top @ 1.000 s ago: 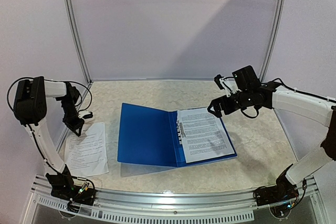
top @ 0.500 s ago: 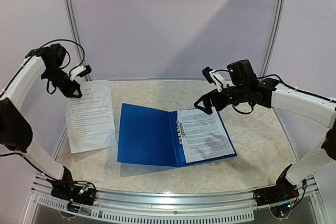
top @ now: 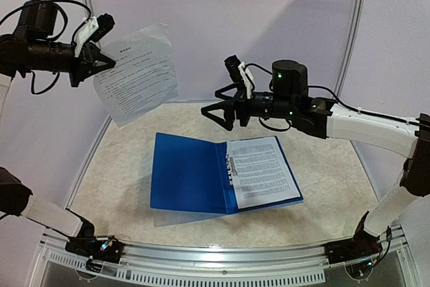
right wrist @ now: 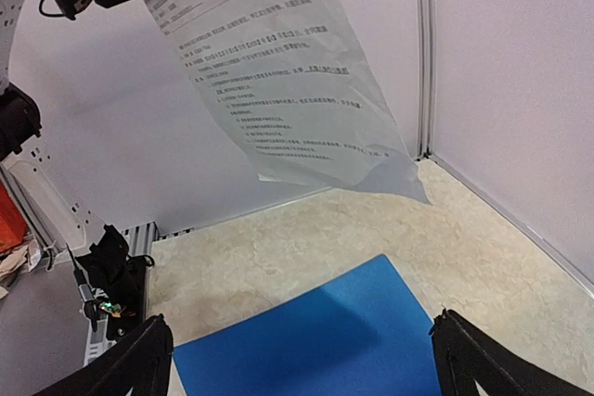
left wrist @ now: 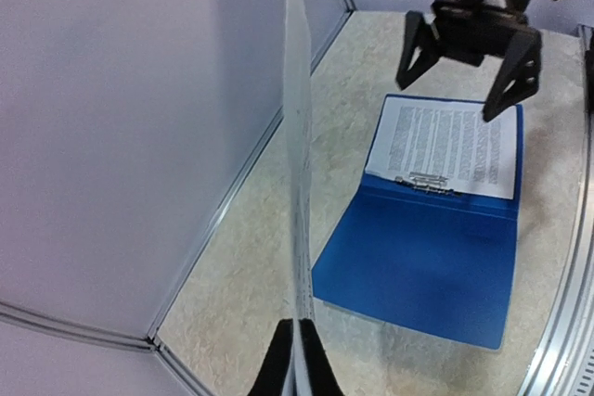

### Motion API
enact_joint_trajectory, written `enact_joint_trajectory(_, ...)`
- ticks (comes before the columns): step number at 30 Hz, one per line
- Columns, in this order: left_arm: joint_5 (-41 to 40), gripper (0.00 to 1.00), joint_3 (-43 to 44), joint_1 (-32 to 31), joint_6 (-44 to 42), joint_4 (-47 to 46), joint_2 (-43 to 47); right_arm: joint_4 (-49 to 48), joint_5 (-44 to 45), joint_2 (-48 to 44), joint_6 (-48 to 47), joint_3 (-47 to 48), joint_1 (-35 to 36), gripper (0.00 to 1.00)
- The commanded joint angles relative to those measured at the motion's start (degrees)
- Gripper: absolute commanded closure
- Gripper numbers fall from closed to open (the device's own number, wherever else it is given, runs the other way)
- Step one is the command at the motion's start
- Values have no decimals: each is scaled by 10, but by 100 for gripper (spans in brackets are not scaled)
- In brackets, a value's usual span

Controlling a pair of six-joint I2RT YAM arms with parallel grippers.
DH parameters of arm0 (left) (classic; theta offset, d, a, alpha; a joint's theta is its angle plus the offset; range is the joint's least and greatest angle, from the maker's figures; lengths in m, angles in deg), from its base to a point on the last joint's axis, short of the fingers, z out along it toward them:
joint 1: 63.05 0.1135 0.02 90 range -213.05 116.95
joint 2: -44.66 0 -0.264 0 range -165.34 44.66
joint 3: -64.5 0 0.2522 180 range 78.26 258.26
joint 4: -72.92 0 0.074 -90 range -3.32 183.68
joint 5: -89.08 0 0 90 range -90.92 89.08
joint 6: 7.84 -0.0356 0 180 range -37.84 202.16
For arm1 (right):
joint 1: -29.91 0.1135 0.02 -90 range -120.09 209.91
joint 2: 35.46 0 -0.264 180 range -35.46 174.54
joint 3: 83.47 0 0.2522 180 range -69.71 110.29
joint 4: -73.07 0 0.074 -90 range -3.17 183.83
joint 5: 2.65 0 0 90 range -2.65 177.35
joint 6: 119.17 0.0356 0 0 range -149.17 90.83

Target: Put the files into the folder

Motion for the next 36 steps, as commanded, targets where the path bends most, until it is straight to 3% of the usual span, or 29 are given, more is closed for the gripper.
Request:
enact_joint_trajectory(1,71,100,1,-29,-21,254,9,-115,-44,25,9,16,18,1)
enact_joint_trajectory(14,95,100,-35,-62,-42,255,15,-128,-95,75,-2,65,25,2)
enact_joint_trajectory(17,93,100,-49,-66,-42,246,17,-127,-126,94,16,83,26,7)
enact_joint_trajectory(20,95,100,-66,-66,-41,239,18,-135,-144,109,27,94,29,20)
enact_joint_trajectory(21,98,100,-70,-67,-40,237,18,-138,-146,112,30,98,31,30)
enact_joint_trajectory(24,100,100,-76,-67,-36,230,17,-153,-171,123,44,106,34,64)
enact_joint_trajectory(26,92,100,-79,-67,-32,223,19,-150,-191,124,49,104,34,95)
enact_joint_trajectory(27,88,100,-83,-67,-29,219,20,-142,-192,120,48,102,34,100)
enact_joint_trajectory(31,74,100,-107,-66,-13,194,29,-118,-190,93,33,80,34,100)
enact_joint_trajectory(33,63,91,-118,-64,-4,180,31,-94,-173,75,19,66,34,100)
enact_joint_trajectory(36,47,52,-146,-43,1,142,46,-42,-140,34,-29,45,34,100)
